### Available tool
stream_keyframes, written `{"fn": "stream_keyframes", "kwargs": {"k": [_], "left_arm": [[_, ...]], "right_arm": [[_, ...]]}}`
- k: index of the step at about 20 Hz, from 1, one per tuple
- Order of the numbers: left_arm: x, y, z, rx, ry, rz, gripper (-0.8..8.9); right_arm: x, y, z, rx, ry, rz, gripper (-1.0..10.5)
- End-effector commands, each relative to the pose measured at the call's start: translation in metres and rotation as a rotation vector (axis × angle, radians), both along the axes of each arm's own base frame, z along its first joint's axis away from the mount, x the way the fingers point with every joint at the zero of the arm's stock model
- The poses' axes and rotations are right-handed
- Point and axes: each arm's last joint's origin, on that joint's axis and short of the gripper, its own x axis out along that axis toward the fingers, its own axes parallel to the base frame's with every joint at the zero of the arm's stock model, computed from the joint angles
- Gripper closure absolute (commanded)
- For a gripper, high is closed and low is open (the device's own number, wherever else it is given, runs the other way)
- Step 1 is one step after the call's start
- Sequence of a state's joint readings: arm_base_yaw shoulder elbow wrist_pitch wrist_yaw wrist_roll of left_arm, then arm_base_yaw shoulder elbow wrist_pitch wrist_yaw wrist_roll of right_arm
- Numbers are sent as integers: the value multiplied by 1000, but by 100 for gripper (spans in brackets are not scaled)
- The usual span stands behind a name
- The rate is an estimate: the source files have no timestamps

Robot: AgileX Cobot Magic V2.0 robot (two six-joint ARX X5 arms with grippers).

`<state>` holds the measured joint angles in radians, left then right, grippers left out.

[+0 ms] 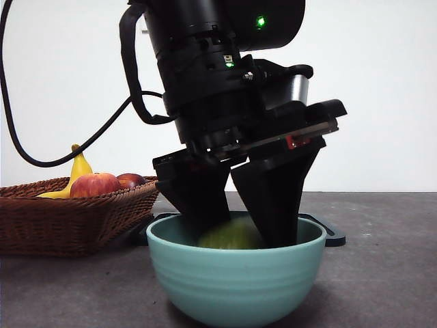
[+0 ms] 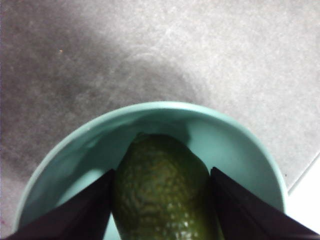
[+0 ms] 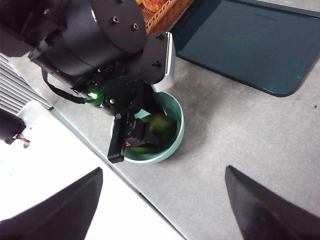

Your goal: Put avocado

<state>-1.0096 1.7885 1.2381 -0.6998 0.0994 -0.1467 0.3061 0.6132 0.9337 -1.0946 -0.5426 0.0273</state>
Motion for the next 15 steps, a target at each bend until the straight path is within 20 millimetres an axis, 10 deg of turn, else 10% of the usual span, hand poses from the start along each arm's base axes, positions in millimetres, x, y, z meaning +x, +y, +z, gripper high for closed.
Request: {"fn": "stream_keyframes", "kwargs": {"k": [1,8,15], "left_arm": [[-1,-6,-2,0,-5,-12,460],[0,-6,12,-17,-15,-8,468],[11,23,85,-195,-166,76,468]], "right_arm": [[1,1,5,4,-19,4,555],[1,1,5,4,-19,4,555],[1,1,5,4,-19,4,555]]}}
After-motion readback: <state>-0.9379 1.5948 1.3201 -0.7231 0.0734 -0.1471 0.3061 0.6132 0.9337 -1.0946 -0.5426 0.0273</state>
